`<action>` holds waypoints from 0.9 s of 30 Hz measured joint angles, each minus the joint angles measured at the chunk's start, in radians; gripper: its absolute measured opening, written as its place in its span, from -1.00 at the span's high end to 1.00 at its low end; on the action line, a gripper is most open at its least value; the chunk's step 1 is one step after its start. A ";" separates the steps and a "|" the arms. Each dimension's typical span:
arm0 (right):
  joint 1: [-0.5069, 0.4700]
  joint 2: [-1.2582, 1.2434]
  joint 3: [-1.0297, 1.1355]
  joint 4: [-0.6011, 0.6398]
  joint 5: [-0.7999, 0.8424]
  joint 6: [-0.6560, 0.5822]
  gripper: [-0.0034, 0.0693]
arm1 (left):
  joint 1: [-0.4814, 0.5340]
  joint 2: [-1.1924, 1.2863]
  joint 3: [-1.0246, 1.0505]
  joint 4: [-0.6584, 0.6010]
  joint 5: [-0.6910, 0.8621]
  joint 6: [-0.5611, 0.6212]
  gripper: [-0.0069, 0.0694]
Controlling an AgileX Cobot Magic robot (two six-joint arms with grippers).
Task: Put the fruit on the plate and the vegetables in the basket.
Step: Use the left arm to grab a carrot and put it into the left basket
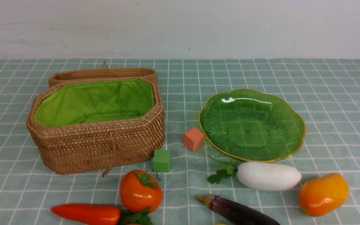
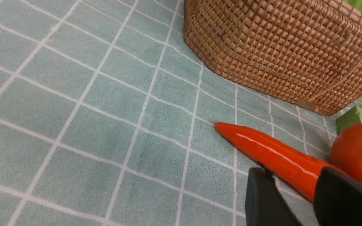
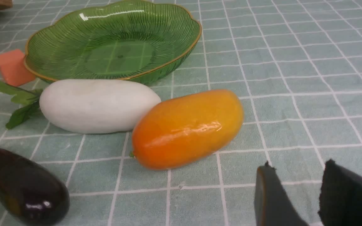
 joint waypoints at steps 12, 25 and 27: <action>0.000 0.000 0.000 0.000 0.000 0.000 0.24 | 0.000 0.000 0.000 0.000 0.000 0.000 0.19; 0.000 0.000 0.000 0.000 0.000 0.000 0.24 | 0.000 0.000 0.000 0.001 0.000 0.000 0.19; 0.000 0.000 0.000 0.000 0.000 0.000 0.24 | 0.000 0.000 0.000 0.022 0.000 0.009 0.19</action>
